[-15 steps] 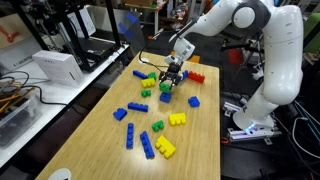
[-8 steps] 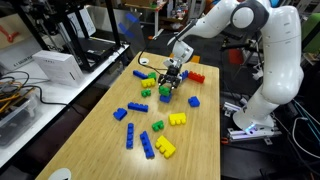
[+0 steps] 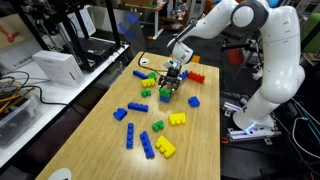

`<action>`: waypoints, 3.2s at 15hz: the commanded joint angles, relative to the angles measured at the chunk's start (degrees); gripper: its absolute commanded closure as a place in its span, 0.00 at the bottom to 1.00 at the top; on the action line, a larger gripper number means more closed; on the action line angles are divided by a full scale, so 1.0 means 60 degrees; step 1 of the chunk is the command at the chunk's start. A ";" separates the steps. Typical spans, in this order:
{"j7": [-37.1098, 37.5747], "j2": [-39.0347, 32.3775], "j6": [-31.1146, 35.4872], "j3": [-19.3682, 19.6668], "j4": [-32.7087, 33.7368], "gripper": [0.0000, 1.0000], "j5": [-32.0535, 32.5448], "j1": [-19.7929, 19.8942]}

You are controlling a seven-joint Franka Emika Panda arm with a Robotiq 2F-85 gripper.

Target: Pick up the green block from the table and put it on the blue block

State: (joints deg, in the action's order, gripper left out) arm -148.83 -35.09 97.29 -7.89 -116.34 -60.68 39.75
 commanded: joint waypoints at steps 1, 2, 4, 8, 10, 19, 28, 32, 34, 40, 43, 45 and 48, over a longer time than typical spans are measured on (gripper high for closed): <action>0.0001 -0.0276 0.0383 -0.0646 0.0125 0.55 0.0364 0.0766; 0.0001 -0.0309 0.0424 -0.0782 0.0123 0.55 0.0426 0.0935; 0.0001 -0.0398 0.0593 -0.1126 0.0116 0.55 0.0609 0.1316; 0.0001 -0.0669 0.0949 -0.2101 0.0160 0.55 0.1088 0.2258; 0.0000 -0.0868 0.0974 -0.2630 0.0200 0.55 0.1398 0.2736; 0.0000 -0.1669 0.1786 -0.4399 0.0007 0.55 0.2690 0.4181; -0.0010 -0.1921 0.2275 -0.5075 -0.0075 0.55 0.3662 0.4619; -0.0028 -0.1947 0.2112 -0.4972 -0.0084 0.07 0.3604 0.4569; -0.0026 -0.1885 0.1990 -0.4890 -0.0125 0.00 0.3596 0.4526; 0.0176 -0.0917 0.1590 -0.4933 -0.0347 0.00 0.3484 0.4565; 0.0440 0.0525 0.1296 -0.4691 -0.0680 0.00 0.3169 0.4164; 0.0728 0.1369 0.1210 -0.4731 -0.0813 0.00 0.3378 0.3979; 0.0633 0.2949 0.0123 -0.2658 -0.0762 0.00 0.2889 0.1769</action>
State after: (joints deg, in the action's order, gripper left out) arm -145.06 -27.19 101.34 -32.05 -118.28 -42.23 59.41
